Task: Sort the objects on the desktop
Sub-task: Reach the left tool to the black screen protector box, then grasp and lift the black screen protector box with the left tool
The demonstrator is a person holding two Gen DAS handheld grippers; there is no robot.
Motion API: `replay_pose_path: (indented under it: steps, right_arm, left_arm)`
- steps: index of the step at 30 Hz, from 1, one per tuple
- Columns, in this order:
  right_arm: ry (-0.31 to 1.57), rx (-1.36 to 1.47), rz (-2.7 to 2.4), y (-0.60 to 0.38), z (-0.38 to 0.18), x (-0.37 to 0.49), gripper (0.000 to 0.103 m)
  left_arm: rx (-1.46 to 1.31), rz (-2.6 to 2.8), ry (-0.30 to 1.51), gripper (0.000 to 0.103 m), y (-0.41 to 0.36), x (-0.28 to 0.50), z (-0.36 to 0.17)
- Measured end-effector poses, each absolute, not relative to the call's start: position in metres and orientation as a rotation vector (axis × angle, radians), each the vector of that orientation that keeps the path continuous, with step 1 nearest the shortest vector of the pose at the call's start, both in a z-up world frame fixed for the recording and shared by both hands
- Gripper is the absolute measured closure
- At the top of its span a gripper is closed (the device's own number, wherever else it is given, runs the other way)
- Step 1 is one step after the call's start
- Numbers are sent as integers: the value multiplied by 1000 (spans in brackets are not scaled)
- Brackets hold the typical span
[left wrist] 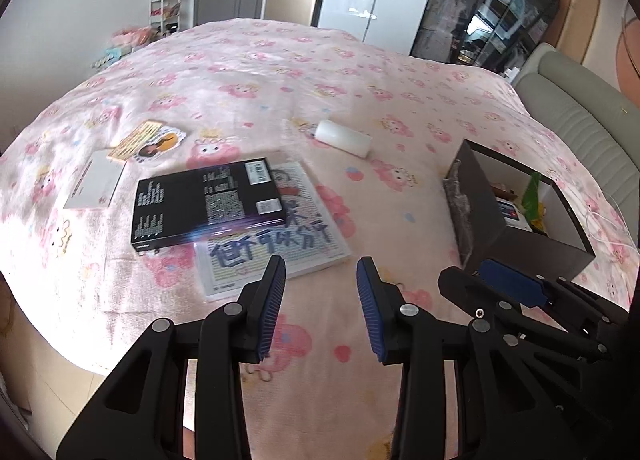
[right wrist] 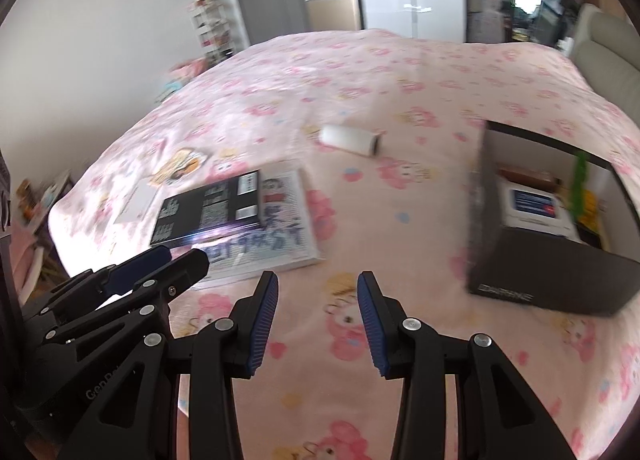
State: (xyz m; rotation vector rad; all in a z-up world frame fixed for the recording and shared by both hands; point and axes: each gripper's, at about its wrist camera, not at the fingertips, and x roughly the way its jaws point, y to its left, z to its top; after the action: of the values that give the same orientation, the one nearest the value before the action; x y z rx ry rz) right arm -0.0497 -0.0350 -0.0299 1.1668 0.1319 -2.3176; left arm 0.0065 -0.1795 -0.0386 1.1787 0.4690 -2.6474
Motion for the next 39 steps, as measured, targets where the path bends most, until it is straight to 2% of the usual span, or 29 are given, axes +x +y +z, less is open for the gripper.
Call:
replay_pose_path:
  steps: [13,28,30,33,35,36,37,39]
  right_arm:
    - [262,1258,-2183,-94,-74,-71,66]
    - [282,1319,-2137,-167,-104,-131,66]
    - [272,1334,-2132,-175,-110,-140,66]
    - [258,1352,-2122,-188,-119,-155,65]
    - [228,1366,-2096,-195,-125,-162,59]
    - [211,1370,-2082,-197,-127,-165,51]
    - [183,1379,-2061,-199,-130,-168,47]
    - [129,1395,-2021,-203,-137,-175,45]
  left_arm:
    - [1217,-2496,654,66,-249,7,-82]
    - [1165,-2305,806,65,-356,-2,-130]
    - [1141,-2293,825,56,-367,-1,-130]
    - [1123,-2294,882,50,-382,-2,-135]
    - [1130,-2298,918,50,-390,-7,-142]
    - [1138,-2301,931,50,-393,-11,-145]
    - [1144,-2306,943,50,-394,-15,-149]
    - [1153,-2321,973,42,-396,-24,-155]
